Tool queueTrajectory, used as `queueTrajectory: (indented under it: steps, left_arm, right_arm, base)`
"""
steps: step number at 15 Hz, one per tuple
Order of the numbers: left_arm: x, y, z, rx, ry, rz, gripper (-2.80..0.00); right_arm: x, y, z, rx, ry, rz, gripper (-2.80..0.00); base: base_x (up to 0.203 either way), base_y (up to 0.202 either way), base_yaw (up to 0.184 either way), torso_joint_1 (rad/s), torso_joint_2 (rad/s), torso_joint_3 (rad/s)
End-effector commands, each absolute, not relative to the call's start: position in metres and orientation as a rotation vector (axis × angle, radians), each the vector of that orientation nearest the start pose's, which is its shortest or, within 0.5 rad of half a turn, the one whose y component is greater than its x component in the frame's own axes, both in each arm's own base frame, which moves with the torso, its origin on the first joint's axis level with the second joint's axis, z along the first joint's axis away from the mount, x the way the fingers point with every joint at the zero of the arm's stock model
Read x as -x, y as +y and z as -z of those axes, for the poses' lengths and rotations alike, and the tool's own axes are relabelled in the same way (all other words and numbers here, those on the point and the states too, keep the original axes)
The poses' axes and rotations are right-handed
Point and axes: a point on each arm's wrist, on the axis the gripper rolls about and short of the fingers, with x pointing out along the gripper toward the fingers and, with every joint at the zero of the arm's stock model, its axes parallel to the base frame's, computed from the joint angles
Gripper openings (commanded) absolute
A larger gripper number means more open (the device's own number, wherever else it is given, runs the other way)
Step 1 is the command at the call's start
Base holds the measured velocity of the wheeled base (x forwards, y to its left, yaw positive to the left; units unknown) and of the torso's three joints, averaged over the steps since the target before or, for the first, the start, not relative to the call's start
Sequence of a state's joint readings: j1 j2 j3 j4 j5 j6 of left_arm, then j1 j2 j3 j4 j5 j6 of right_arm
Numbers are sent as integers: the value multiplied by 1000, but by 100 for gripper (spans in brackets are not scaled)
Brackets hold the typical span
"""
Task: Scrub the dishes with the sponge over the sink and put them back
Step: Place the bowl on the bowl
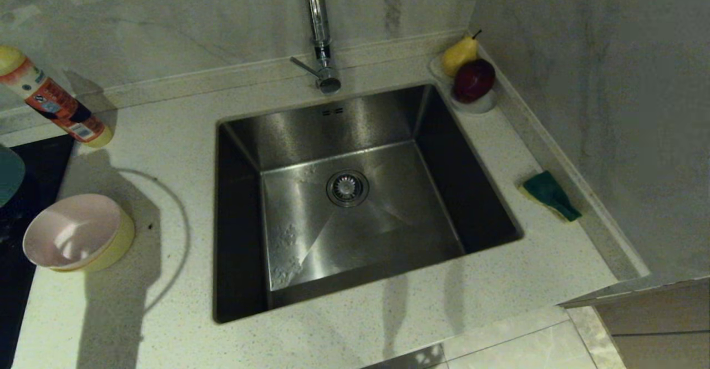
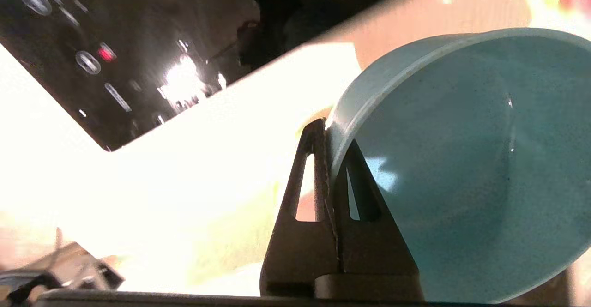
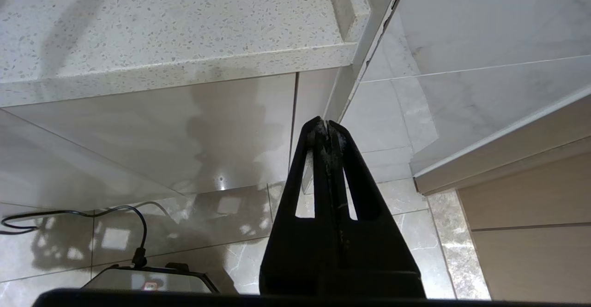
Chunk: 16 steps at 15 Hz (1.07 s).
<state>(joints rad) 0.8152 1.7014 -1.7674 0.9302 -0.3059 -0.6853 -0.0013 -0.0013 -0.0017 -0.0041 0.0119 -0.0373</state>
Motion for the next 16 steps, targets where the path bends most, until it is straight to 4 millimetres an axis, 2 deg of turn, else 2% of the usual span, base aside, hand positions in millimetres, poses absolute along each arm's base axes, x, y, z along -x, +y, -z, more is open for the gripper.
queueTrajectory:
  steps: [1, 4, 7, 12, 16]
  left_arm:
    - [-199, 171, -307, 1067, 611, -676, -280]
    - [-214, 151, -299, 991, 675, -694, -280]
    - [-222, 135, -300, 953, 700, -648, -280]
    - [-231, 125, -287, 894, 750, -695, -280]
    - [-233, 125, -273, 865, 761, -714, -280]
  right_arm:
    - [23, 0, -76, 38, -6, -11, -280]
    - [23, 0, -76, 38, -6, -11, -280]
    - [23, 0, -76, 38, -6, -11, -280]
    - [23, 0, -76, 38, -6, -11, -280]
    - [23, 0, -76, 38, -6, -11, -280]
  base:
    - [0, 0, 0, 0, 0, 0]
    - [0, 0, 0, 0, 0, 0]
    - [0, 0, 0, 0, 0, 0]
    - [0, 0, 0, 0, 0, 0]
    - [0, 0, 0, 0, 0, 0]
